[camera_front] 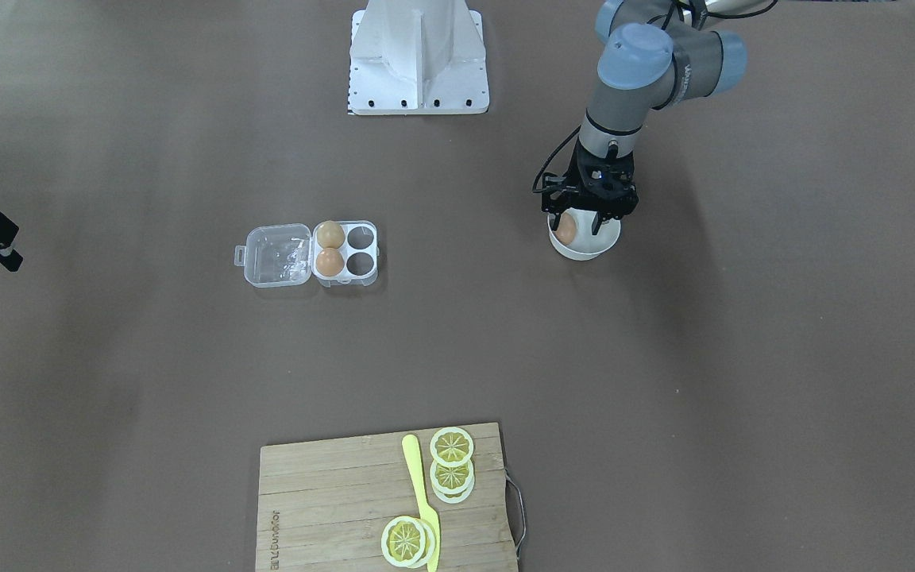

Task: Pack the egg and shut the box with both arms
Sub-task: 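Lower the left gripper into the bowl and close on the brown egg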

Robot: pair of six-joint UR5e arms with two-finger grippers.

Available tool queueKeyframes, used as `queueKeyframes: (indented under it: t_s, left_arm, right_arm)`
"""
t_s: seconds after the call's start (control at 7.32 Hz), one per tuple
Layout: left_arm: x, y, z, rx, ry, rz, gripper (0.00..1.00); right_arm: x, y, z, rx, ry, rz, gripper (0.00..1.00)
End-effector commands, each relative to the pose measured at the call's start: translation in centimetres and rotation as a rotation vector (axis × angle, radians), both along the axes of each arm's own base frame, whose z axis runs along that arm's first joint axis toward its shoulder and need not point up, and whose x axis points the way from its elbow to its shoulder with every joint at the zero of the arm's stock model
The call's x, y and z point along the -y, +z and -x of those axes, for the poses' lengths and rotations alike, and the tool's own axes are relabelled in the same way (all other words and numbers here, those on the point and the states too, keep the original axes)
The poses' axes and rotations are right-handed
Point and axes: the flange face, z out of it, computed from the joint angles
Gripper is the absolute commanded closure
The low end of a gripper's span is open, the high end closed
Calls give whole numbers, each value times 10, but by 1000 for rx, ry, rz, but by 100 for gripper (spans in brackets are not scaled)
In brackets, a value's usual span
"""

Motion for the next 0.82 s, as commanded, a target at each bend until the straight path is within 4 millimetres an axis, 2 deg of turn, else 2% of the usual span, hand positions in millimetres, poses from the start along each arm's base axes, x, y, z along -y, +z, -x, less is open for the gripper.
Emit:
queueKeyframes:
  t_s: [0.0, 0.68]
  left_arm:
    - [1, 3, -1, 4, -1, 1, 30]
    - [-3, 9, -7, 16, 5, 6, 30]
  right_arm:
    - [0, 0, 1, -1, 0, -1, 0]
    - [0, 0, 1, -1, -2, -1, 0]
